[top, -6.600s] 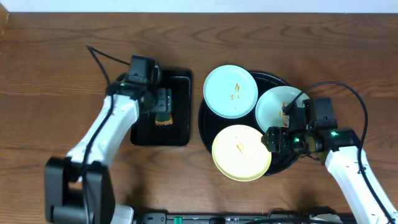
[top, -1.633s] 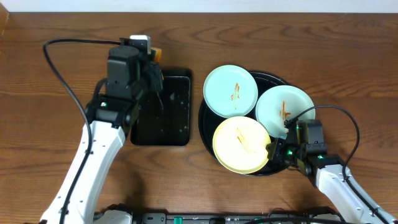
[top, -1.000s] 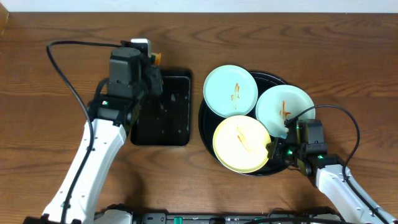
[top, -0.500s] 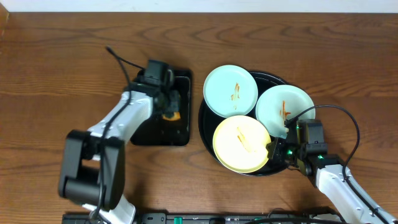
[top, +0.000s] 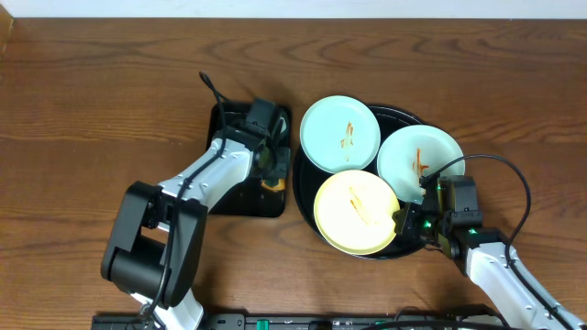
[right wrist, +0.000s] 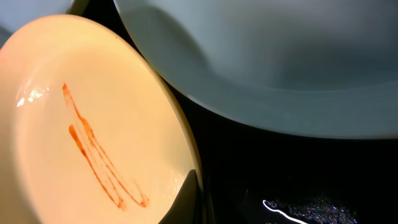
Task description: Clean dirty plates on tray and stack at the side
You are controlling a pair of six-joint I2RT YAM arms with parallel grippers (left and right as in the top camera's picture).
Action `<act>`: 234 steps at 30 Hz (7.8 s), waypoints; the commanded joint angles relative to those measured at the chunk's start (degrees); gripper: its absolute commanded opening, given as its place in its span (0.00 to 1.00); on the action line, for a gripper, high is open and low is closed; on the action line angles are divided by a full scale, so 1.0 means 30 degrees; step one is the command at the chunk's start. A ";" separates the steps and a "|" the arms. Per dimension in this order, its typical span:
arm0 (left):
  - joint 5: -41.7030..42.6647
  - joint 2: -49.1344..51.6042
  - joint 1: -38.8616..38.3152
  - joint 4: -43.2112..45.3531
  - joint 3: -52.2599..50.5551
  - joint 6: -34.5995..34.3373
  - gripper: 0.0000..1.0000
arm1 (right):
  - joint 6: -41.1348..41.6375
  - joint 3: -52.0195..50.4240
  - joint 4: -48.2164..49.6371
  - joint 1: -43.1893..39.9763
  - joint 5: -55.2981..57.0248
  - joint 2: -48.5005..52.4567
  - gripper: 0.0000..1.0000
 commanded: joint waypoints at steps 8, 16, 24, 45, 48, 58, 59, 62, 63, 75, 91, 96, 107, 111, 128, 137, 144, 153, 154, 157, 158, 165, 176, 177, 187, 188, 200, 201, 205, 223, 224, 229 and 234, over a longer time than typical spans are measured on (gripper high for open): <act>0.1610 -0.0321 -0.0036 0.0102 0.0117 -0.0408 0.07 | 0.0204 -0.0036 0.0036 0.0291 -0.0022 0.0036 0.01; 0.0044 -0.1931 0.0051 -0.0044 0.0117 -0.0401 0.08 | 0.0204 -0.0036 -0.0036 0.0291 -0.0015 0.0036 0.01; -0.1341 -0.4277 0.0051 0.0015 0.0117 -0.0401 0.08 | 0.0204 -0.0036 -0.0029 0.0291 -0.0015 0.0036 0.01; -0.5078 -0.5493 0.0051 0.3381 0.0109 0.1515 0.07 | 0.0168 -0.0036 -0.0102 0.0291 -0.0015 0.0036 0.01; -0.5617 -0.6047 0.0051 0.3927 0.0109 0.1814 0.08 | 0.0117 -0.0036 -0.0102 0.0291 -0.0015 0.0036 0.01; -0.5646 -0.6717 0.0051 0.4029 0.0109 0.2142 0.07 | 0.0117 -0.0036 -0.0095 0.0291 -0.0007 0.0036 0.01; -0.5646 -0.6717 0.0051 0.4029 0.0109 0.2142 0.07 | 0.0117 -0.0036 -0.0102 0.0291 -0.0015 0.0036 0.01; -0.5646 -0.6717 0.0051 0.4014 0.0109 0.2142 0.07 | 0.0117 -0.0036 -0.0102 0.0291 -0.0007 0.0036 0.01; -0.5646 -0.6717 0.0051 0.4007 0.0109 0.2142 0.07 | 0.0117 -0.0036 -0.0102 0.0291 -0.0015 0.0036 0.01; -0.5632 -0.6710 0.0051 0.3861 0.0109 0.2106 0.07 | 0.0117 -0.0036 -0.0102 0.0291 -0.0007 0.0036 0.01; -0.3585 -0.2200 0.0051 -0.4277 -0.0073 0.0539 0.08 | 0.0124 -0.0036 -0.0109 0.0291 -0.0022 0.0036 0.01; -0.3585 -0.2055 0.0051 -0.4262 -0.0036 0.0532 0.08 | 0.0117 -0.0036 -0.0189 0.0291 -0.0022 0.0036 0.01; 0.0408 -0.4204 -0.0044 -0.3898 0.1078 0.0532 0.08 | 0.0117 -0.0036 -0.0189 0.0291 -0.0022 0.0036 0.01; 0.3279 -0.5668 -0.0780 -0.2528 0.1078 0.0299 0.07 | 0.0117 -0.0036 -0.0189 0.0291 -0.0022 0.0036 0.01; 0.4459 -0.1515 -0.8888 0.3526 0.0678 -0.9056 0.08 | 0.0117 -0.0036 -0.0255 0.0291 -0.0022 0.0036 0.01; 0.4466 0.0721 -1.0360 0.4175 0.0678 -1.0127 0.07 | 0.0117 -0.0036 -0.0255 0.0291 -0.0022 0.0036 0.01; 0.3016 0.1472 -1.0324 0.4262 0.0678 -0.9151 0.08 | 0.0124 -0.0036 -0.0284 0.0291 -0.0051 0.0036 0.01; 0.0707 0.1494 -0.7970 0.2455 0.0685 -0.8561 0.08 | 0.0124 -0.0036 -0.0313 0.0291 -0.0095 0.0036 0.01; 0.0721 0.1479 -0.7548 0.2375 0.0685 -0.8451 0.07 | 0.0124 -0.0036 -0.0313 0.0291 -0.0095 0.0036 0.01; 0.1275 0.1224 -0.6455 0.2237 0.0685 -0.7519 0.07 | 0.0117 -0.0036 -0.0313 0.0291 -0.0102 0.0036 0.01; 0.1800 0.1078 -0.6215 0.2237 0.0685 -0.7206 0.07 | 0.0117 -0.0036 -0.0313 0.0291 -0.0102 0.0036 0.01; 0.4787 -0.1530 -0.5166 0.0860 0.0685 -0.4233 0.07 | 0.0117 -0.0036 -0.0313 0.0291 -0.0095 0.0036 0.01; 0.0845 -0.4466 -0.4335 -0.1333 0.0685 -0.1719 0.07 | 0.0029 -0.0036 -0.0306 0.0291 -0.0095 0.0036 0.01; -0.0364 -0.4583 -0.4109 -0.1683 0.0685 -0.1719 0.07 | -0.0160 -0.0036 -0.0284 0.0291 -0.0175 0.0036 0.01; -0.2623 -0.5107 -0.0029 -0.2841 0.0685 -0.1727 0.07 | -0.2565 0.1370 -0.0138 0.0291 -0.0940 -0.0780 0.01; -0.2623 -0.5107 0.0335 -0.2841 0.0685 -0.1727 0.07 | -0.2732 0.1610 -0.0182 0.0291 -0.0933 -0.0954 0.01; -0.2266 -0.5100 0.4197 -0.2827 0.0685 -0.1960 0.08 | -0.5632 0.3636 -0.0168 0.0291 0.3876 -0.2790 0.01; -0.2266 -0.5100 0.4262 -0.2812 0.0685 -0.1953 0.08 | -0.5836 0.3701 -0.0160 0.0291 0.4255 -0.2827 0.01; -0.2266 -0.5100 0.4269 -0.2725 0.0685 -0.1945 0.08 | -0.6965 0.3927 -0.0168 0.0299 0.5129 -0.2885 0.01; -0.2266 -0.5100 0.4269 -0.2630 0.0678 -0.1953 0.08 | -1.1897 0.5158 -0.0168 0.6936 1.4921 -0.2892 0.01; -0.2266 -0.5100 0.4269 -0.2630 0.0678 -0.1953 0.08 | -1.2182 0.5158 -0.0131 0.7592 1.5810 -0.2892 0.01; -0.2266 -0.5100 0.4269 -0.2630 0.0678 -0.1953 0.08 | -1.2823 0.5158 0.0248 0.9806 1.9154 -0.2878 0.01; -0.2266 -0.5100 0.4269 -0.2630 0.0678 -0.1953 0.08 | -1.3770 0.5158 0.0801 1.1023 2.0983 -0.2878 0.01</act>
